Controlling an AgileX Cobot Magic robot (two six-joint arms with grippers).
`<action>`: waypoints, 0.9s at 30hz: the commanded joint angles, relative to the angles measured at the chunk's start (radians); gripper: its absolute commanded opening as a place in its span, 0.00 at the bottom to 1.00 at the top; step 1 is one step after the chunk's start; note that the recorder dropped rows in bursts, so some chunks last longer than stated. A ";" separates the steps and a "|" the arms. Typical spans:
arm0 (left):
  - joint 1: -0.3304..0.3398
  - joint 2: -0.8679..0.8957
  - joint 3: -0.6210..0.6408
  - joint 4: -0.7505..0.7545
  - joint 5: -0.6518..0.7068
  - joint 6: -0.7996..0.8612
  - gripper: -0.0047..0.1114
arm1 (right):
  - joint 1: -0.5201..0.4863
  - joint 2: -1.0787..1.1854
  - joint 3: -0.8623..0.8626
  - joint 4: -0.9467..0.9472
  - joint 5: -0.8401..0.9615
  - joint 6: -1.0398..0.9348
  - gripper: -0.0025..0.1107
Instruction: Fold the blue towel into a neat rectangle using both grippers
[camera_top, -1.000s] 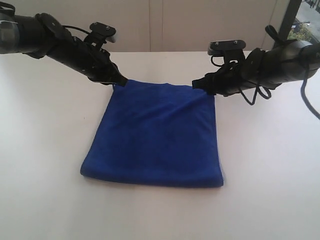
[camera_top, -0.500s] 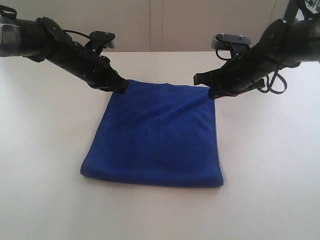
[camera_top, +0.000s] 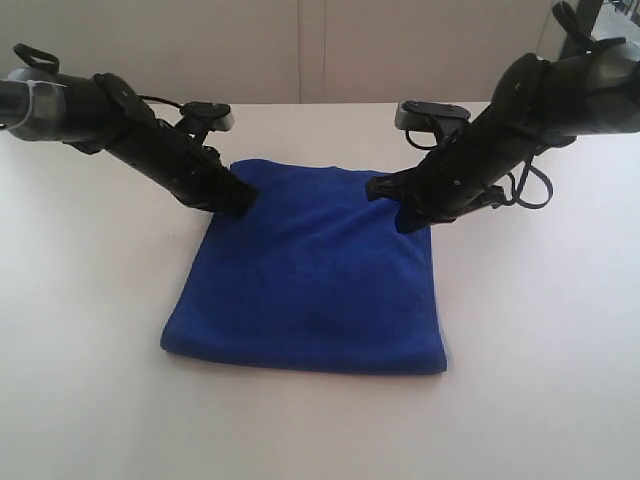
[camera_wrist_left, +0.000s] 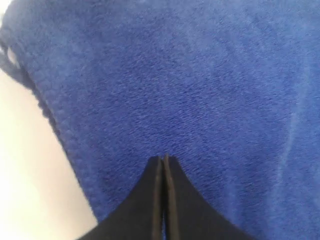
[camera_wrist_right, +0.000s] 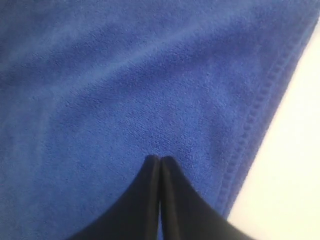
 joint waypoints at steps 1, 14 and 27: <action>0.006 0.026 0.009 -0.003 0.010 -0.005 0.04 | 0.001 -0.002 -0.002 0.003 0.009 0.003 0.02; 0.036 0.034 0.009 0.196 0.090 -0.272 0.04 | -0.001 -0.001 -0.002 -0.026 -0.076 0.102 0.02; 0.036 0.034 0.009 0.178 0.098 -0.278 0.04 | 0.001 0.071 -0.002 0.048 -0.202 0.105 0.02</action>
